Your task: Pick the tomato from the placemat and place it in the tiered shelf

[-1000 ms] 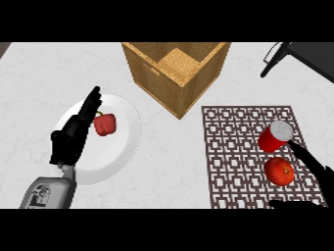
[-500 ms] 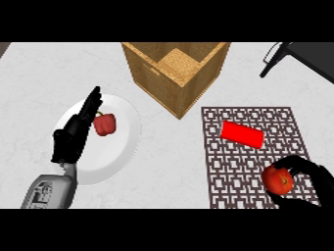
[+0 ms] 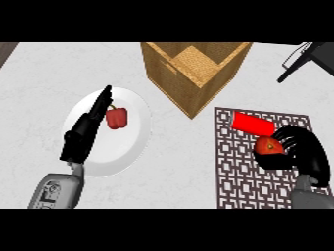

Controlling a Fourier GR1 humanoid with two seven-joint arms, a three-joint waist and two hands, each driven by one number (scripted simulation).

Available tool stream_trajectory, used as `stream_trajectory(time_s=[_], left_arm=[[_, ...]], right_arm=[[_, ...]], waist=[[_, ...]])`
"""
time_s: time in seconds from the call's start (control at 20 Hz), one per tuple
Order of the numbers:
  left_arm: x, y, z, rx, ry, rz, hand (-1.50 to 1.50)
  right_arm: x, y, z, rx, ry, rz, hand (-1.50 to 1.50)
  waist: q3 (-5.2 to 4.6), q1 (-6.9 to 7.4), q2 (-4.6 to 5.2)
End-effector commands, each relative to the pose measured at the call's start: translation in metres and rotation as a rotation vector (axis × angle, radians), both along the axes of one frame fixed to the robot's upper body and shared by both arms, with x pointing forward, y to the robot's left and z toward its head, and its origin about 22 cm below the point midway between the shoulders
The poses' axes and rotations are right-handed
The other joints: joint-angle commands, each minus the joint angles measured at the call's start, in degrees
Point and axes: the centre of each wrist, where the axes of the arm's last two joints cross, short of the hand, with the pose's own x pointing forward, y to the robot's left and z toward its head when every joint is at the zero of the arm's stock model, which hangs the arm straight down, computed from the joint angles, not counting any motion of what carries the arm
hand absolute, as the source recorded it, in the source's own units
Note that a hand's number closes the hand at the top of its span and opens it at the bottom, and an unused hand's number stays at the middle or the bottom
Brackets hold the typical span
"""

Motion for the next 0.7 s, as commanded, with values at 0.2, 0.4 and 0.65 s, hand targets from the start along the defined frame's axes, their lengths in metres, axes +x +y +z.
stream_trajectory(time_s=[0.2, 0.4, 0.65], left_arm=[[0.013, -0.008, 0.008, 0.010, -0.009, -0.050, 0.00], [0.011, -0.023, 0.005, -0.008, 0.012, -0.057, 0.00], [0.015, -0.003, 0.009, -0.001, -0.005, -0.009, 0.00]], right_arm=[[0.093, 0.066, 0.092, -0.026, -0.170, -0.353, 1.50], [0.122, 0.111, 0.136, -0.074, -0.333, -0.417, 1.50], [0.147, 0.148, 0.184, -0.160, -0.409, -0.497, 1.50]], waist=[[0.35, 2.41, 0.21], [0.39, 1.80, -0.23], [0.38, 0.44, -0.57]])
